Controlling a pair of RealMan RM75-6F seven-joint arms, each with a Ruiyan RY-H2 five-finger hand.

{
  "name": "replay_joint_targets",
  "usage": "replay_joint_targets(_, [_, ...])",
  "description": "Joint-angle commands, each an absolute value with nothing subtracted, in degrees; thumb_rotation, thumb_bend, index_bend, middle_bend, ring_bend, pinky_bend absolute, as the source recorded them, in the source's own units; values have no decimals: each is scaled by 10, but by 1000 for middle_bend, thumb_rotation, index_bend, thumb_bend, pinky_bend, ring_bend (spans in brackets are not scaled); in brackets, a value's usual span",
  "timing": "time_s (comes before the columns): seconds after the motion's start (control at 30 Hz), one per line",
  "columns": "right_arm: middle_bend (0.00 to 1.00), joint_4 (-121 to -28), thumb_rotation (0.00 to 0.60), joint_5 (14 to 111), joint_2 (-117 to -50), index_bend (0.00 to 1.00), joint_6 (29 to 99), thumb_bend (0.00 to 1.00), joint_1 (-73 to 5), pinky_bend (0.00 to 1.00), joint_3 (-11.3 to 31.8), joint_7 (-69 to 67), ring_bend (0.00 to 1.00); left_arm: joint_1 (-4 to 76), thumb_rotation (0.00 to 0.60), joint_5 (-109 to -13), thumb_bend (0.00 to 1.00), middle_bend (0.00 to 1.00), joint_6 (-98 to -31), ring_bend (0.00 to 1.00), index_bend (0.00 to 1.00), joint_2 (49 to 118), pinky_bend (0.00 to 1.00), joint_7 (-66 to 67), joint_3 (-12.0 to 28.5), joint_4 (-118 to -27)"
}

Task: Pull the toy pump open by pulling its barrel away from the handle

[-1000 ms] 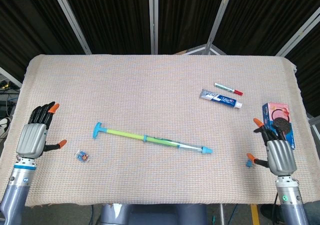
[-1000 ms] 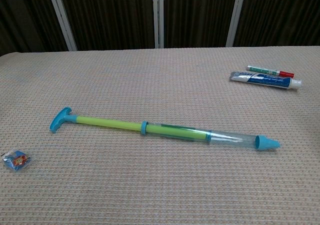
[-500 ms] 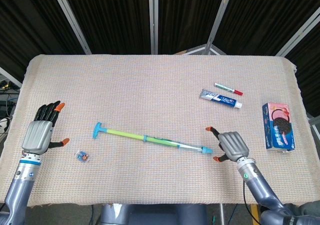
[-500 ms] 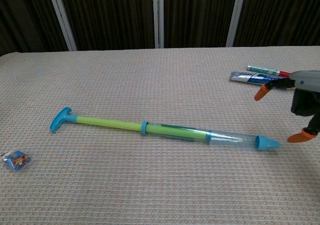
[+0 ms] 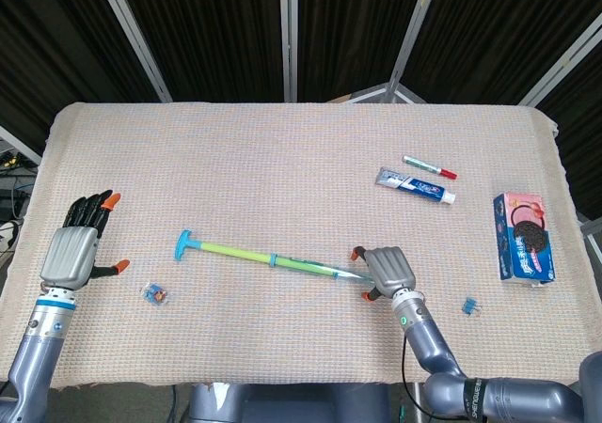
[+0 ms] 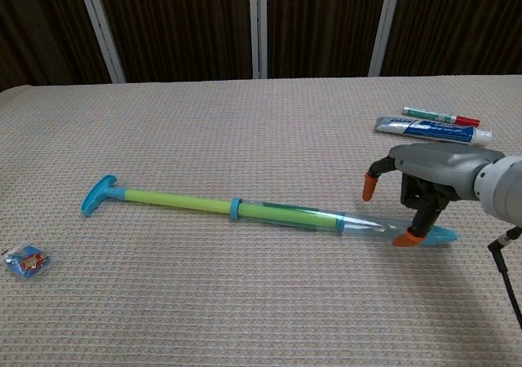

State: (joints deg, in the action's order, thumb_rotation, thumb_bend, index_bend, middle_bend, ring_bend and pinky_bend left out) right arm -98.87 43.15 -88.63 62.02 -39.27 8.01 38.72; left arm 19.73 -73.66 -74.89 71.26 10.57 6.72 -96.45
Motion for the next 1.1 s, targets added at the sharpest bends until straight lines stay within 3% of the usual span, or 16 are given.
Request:
replay_joint_targets(0.03, [1000,-976,600,432,-898,364,629,111,-398,1000,77,397,1000,197,600,-736,0,0,-748,0,0,713,0,106,68,-964])
replay_joint_targets(0.5, [1000,-933,600,442,-929,462,630,158,-403,1000,66,390,1000,197,600,-732,0,0,-741,0,0,716,0,113,70,-963])
replay_joint_targets(0.93, [1000,-918,600,459,-934,545,628,332,-398,1000,58,379,1000,203,600,-718,0,2,-725,0,0,723,1,125,72,-957])
replay_joint_targets(0.97, [1000,-918,600,459,-933,551,627,336,-397,1000,58,377,1000,205,600,-717,0,64,-724,48,0,724,50,127,73,-955])
replay_joint_targets(1.03, [1000,-921,600,458,-931,566,628,345,-396,1000,61,374,1000,212,600,-721,0,328,-722,286,30,734,286,123,79,-947])
replay_joint_targets(1.1, [1000,-925,600,455,-927,576,628,350,-395,1000,63,373,1000,220,600,-721,0,667,-712,626,213,746,651,115,84,-939])
